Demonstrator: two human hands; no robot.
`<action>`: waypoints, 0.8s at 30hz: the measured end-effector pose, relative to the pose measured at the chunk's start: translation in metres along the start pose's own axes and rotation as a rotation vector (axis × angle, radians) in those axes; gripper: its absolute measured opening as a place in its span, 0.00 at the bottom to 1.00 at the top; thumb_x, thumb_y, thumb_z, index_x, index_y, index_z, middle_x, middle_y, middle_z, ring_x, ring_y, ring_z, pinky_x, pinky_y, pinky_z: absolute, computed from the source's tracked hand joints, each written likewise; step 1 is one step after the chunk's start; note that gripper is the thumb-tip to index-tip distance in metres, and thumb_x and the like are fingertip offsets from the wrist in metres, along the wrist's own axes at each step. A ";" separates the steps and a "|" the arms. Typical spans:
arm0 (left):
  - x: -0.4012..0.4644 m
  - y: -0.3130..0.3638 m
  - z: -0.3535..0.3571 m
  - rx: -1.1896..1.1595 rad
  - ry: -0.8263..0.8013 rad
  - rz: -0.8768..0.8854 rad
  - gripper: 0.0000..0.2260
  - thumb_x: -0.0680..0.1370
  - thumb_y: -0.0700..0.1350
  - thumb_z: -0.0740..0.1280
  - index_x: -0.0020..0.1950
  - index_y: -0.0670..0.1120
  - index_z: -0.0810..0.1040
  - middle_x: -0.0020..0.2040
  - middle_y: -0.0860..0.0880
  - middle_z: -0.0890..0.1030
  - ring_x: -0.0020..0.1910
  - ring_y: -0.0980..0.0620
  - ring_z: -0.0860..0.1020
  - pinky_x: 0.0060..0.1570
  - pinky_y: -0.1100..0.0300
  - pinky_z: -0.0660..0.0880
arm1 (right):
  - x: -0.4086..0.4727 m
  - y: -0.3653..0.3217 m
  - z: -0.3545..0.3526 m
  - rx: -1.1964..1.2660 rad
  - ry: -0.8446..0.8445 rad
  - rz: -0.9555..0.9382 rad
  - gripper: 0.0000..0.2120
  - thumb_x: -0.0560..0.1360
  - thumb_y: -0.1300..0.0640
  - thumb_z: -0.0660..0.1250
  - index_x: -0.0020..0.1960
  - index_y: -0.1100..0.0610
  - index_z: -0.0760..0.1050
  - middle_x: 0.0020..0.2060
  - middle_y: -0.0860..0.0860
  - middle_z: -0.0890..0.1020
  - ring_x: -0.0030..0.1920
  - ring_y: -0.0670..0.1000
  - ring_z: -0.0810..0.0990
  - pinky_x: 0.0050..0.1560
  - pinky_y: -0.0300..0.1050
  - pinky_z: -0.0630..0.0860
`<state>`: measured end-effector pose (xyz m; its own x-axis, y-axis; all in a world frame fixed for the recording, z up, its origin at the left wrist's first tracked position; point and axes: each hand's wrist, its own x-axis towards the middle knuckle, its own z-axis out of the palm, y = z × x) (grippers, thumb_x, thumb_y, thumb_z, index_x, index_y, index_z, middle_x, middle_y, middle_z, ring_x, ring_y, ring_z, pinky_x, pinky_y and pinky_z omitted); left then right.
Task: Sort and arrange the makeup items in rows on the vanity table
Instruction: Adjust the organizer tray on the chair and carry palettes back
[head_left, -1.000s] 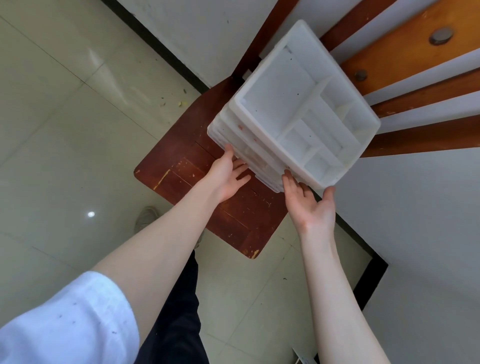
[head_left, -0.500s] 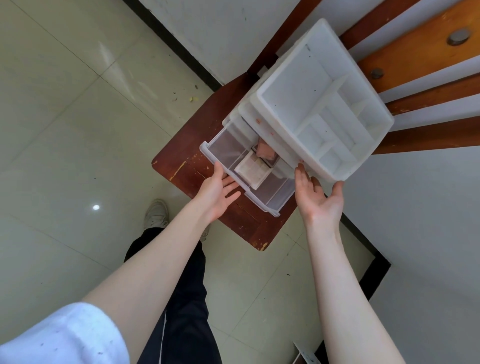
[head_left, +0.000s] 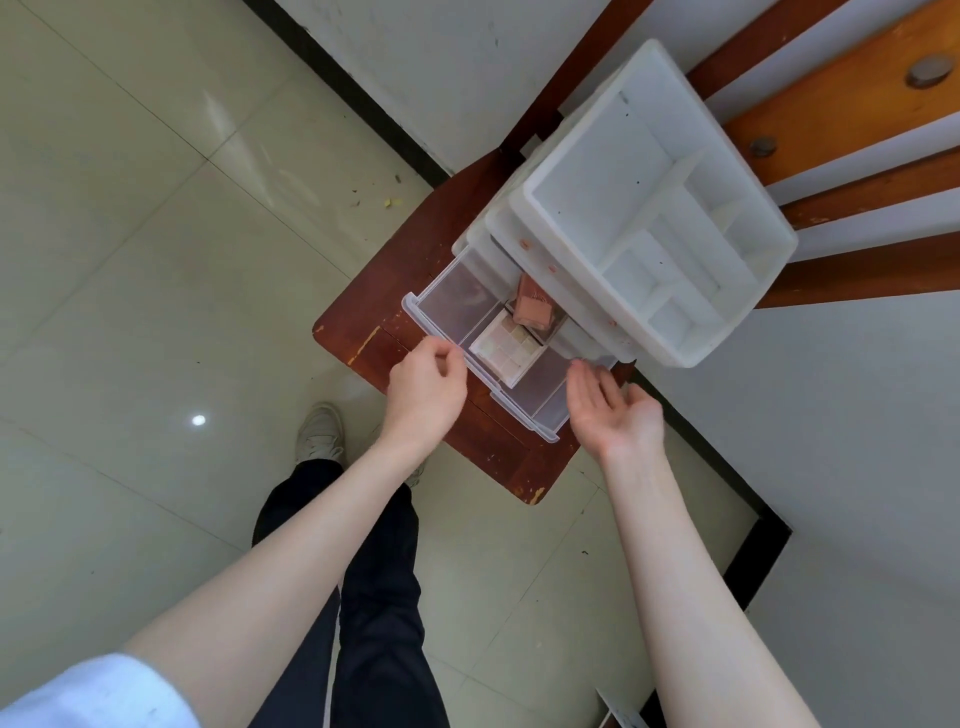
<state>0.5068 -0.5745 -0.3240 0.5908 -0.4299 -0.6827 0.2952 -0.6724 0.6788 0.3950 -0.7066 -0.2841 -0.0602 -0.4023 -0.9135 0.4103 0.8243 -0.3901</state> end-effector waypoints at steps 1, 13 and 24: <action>0.001 0.007 0.000 0.063 0.038 0.135 0.09 0.80 0.44 0.58 0.55 0.45 0.76 0.49 0.49 0.80 0.49 0.52 0.77 0.49 0.61 0.71 | 0.004 0.005 -0.001 -0.117 0.016 0.010 0.19 0.82 0.57 0.52 0.68 0.67 0.64 0.66 0.64 0.71 0.66 0.61 0.71 0.65 0.53 0.70; 0.074 0.040 0.051 0.437 -0.247 0.262 0.17 0.79 0.40 0.58 0.67 0.36 0.65 0.65 0.36 0.70 0.66 0.39 0.67 0.63 0.50 0.66 | 0.051 0.030 0.035 -0.711 -0.050 -0.154 0.16 0.78 0.67 0.52 0.61 0.58 0.72 0.50 0.52 0.79 0.53 0.52 0.77 0.52 0.49 0.72; 0.084 0.042 0.051 0.325 -0.249 0.026 0.17 0.77 0.44 0.64 0.63 0.37 0.72 0.63 0.38 0.72 0.61 0.41 0.72 0.60 0.52 0.70 | 0.053 0.037 0.024 -0.680 -0.041 -0.215 0.15 0.78 0.72 0.51 0.53 0.58 0.72 0.53 0.55 0.78 0.59 0.55 0.76 0.61 0.50 0.73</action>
<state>0.5305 -0.6689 -0.3666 0.3830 -0.5555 -0.7381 0.0066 -0.7973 0.6036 0.4292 -0.7071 -0.3440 -0.0367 -0.5876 -0.8083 -0.2664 0.7853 -0.5588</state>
